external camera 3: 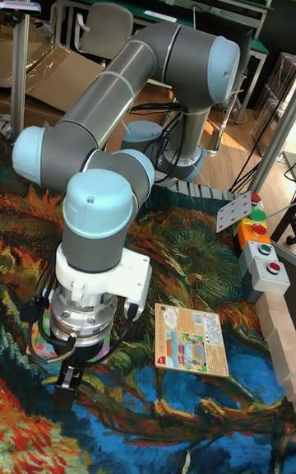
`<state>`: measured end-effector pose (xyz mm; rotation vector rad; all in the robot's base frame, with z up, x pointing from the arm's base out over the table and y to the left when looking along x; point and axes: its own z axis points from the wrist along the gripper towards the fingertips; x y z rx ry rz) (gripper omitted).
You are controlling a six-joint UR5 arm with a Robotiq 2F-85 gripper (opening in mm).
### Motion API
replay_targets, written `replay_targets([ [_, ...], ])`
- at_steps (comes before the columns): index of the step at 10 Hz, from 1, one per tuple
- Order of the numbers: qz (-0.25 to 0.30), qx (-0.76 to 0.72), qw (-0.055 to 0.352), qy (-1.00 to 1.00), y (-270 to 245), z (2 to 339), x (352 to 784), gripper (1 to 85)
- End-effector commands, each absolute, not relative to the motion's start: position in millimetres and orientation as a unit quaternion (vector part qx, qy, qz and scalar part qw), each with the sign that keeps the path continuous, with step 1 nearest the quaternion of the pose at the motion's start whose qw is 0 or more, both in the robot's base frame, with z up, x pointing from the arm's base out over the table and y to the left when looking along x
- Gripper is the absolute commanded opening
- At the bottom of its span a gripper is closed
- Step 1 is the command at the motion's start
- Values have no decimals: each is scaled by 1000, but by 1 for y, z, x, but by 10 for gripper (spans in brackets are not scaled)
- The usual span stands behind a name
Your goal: Assemble one piece of a puzzle
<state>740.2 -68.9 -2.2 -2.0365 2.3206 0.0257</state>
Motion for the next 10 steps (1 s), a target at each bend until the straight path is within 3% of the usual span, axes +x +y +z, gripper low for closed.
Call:
replay_targets([
  [1, 12, -660, 27, 751, -72, -4, 741, 750],
  [10, 5, -666, 28, 746, -74, -5, 743, 687],
])
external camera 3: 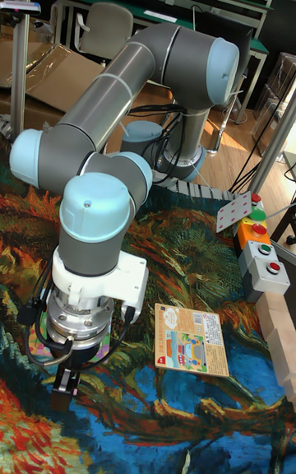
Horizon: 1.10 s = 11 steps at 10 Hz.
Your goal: Assemble one piece of a puzzle
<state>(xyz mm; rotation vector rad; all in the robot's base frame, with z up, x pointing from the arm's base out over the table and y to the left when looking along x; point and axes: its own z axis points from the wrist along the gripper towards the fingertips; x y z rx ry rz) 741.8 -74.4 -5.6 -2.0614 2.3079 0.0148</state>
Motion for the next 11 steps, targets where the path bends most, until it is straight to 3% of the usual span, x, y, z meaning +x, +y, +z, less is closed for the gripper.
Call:
replay_targets([
  [1, 3, -666, 27, 745, -76, -5, 744, 670],
  [11, 3, -668, 25, 744, -77, -4, 743, 647],
])
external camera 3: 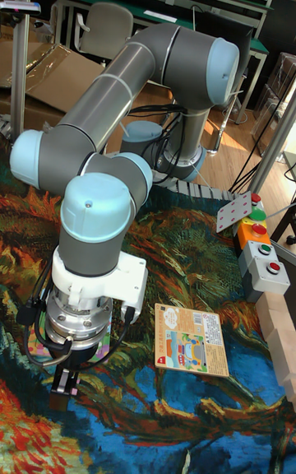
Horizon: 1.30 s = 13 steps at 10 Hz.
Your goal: Assemble one piece of a puzzle
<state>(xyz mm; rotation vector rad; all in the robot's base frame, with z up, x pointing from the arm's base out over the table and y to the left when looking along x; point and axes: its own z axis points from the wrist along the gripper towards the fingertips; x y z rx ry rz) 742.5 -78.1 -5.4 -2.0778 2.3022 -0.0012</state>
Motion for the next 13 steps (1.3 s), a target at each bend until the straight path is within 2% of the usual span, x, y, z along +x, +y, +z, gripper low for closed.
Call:
replay_targets([
  [1, 4, -667, 25, 744, -76, -3, 743, 643],
  [13, 8, -668, 28, 743, -73, -5, 745, 630],
])
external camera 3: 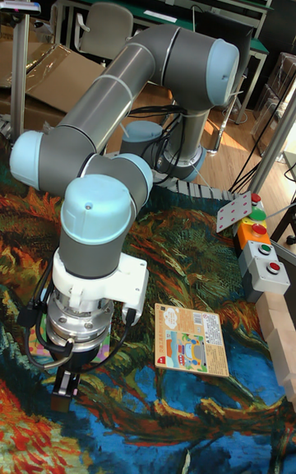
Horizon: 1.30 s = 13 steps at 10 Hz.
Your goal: Assemble one piece of a puzzle
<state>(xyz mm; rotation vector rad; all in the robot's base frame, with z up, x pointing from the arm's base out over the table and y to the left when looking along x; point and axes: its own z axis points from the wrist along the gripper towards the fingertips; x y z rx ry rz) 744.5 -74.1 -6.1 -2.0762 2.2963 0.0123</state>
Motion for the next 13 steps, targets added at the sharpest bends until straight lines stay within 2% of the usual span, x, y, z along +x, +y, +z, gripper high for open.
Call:
replay_targets([
  [1, 9, -668, 28, 743, -73, -4, 745, 630],
  [13, 7, -670, 28, 742, -74, -5, 746, 587],
])
